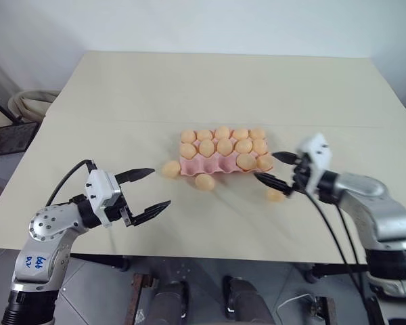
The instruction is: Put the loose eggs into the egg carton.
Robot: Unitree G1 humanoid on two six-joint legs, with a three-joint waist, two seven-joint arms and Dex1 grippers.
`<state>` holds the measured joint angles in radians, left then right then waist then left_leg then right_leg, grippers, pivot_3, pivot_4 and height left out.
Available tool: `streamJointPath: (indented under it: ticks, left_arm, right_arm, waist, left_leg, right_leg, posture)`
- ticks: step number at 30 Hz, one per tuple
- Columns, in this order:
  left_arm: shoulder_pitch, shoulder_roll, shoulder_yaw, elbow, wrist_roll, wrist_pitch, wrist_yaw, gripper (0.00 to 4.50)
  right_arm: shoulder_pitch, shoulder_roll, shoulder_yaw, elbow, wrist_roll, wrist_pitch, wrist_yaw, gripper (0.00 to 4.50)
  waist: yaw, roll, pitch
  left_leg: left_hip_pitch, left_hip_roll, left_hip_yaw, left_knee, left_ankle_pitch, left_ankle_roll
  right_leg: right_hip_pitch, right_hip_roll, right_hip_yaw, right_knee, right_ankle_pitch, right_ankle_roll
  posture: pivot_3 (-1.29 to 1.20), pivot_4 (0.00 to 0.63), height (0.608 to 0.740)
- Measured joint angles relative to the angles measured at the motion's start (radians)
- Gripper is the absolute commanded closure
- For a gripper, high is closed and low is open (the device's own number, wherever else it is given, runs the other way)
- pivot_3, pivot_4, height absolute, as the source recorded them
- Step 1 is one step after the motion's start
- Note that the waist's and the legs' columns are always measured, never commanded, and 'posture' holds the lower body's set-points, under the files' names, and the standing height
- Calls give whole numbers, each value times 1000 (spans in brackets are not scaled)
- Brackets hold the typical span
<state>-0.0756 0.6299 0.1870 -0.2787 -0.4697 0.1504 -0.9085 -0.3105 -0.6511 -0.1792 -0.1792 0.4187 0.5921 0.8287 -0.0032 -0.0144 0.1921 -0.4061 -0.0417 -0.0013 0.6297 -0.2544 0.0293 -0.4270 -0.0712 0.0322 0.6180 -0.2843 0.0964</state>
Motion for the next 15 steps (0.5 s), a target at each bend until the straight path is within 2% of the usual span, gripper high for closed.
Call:
streamJointPath:
  ticks: [4,8,12,15]
  left_arm:
    - [-28,-1,-1,82,7,-17,-11,0]
    - [-47,0,-1,139,11,-44,-27,0]
    - [-49,1,-5,169,18,-59,-49,0]
    - [-51,1,-7,175,22,-67,-54,0]
  right_arm:
    - [195,-25,-141,-33,26,-145,81,39]
    - [340,-26,-228,-29,28,-305,141,39]
    - [421,-26,-285,-12,14,-439,171,39]
    - [453,-26,-307,-12,15,-467,170,39]
  waist:
    - [-2,0,0]
    - [-2,0,0]
    - [-2,0,0]
    - [-2,-1,0]
  left_leg:
    - [2,1,3,1,0,0]
    - [6,1,5,2,1,1]
    - [18,2,5,0,-2,-4]
    - [19,3,5,0,-3,-4]
  right_leg:
    - [1,0,1,1,0,0]
    - [4,0,3,2,0,0]
    - [17,0,3,-1,0,-1]
    - [18,0,3,-3,0,-2]
  posture:
    - [0,150,740]
    - [0,150,740]
    - [0,150,740]
    - [0,150,740]
